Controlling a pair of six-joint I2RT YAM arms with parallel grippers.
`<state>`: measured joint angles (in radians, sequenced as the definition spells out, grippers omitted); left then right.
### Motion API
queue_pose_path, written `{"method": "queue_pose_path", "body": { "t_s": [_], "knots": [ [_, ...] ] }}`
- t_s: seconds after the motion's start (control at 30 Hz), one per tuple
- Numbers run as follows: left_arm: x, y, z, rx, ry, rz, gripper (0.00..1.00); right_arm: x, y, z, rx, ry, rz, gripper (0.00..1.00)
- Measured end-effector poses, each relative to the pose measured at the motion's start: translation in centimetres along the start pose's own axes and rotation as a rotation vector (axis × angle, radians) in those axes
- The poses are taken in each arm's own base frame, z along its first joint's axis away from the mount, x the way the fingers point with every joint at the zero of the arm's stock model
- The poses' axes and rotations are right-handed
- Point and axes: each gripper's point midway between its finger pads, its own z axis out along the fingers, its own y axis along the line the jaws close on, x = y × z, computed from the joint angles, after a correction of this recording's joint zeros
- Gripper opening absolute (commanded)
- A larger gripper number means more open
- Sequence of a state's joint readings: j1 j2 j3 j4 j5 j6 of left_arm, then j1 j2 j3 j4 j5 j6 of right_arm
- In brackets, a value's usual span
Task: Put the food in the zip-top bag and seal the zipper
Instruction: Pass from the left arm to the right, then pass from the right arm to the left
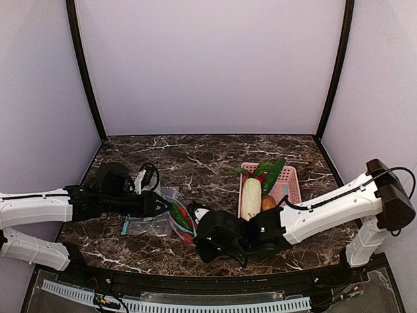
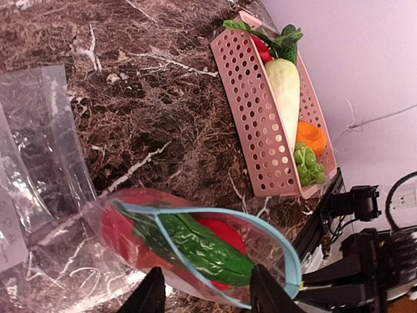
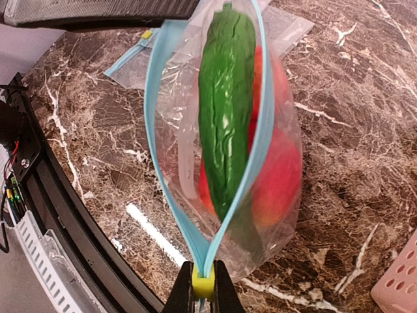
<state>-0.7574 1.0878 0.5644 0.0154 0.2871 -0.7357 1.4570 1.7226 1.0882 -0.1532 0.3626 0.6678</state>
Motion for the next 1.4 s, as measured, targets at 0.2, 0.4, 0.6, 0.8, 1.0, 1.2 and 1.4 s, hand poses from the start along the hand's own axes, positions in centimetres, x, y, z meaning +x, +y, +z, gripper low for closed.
{"method": "queue_pose_path", "body": {
  "t_s": [0.2, 0.4, 0.6, 0.8, 1.0, 1.2, 1.4],
  "knots": [
    [-1.9, -1.0, -2.9, -0.080, -0.024, 0.086, 0.80, -2.3, -0.1, -3.4, -0.056, -0.025, -0.034, 0.00],
    [-4.9, -3.5, -7.6, -0.136, -0.096, 0.223, 0.86, -4.7, -1.9, -5.3, -0.136, -0.017, -0.047, 0.00],
    [-5.5, -5.6, -9.7, -0.115, -0.071, 0.405, 0.83, -4.8, -2.9, -5.7, -0.208, 0.040, -0.075, 0.00],
    [-3.2, -8.3, -7.4, 0.029, 0.077, 0.602, 0.82, -4.2, -1.9, -7.3, -0.317, 0.080, -0.136, 0.00],
    [-1.1, -12.8, -6.1, 0.248, 0.119, 0.727, 0.82, -4.3, -0.6, -10.1, -0.429, 0.060, -0.186, 0.00],
    [1.0, -17.3, -5.6, 0.413, 0.112, 0.828, 0.82, -3.4, -0.7, -11.2, -0.460, 0.060, -0.208, 0.00],
    [4.1, -19.7, -4.1, 0.501, 0.153, 0.889, 0.82, -2.0, -1.2, -12.0, -0.476, 0.067, -0.212, 0.00]
  ]
}}
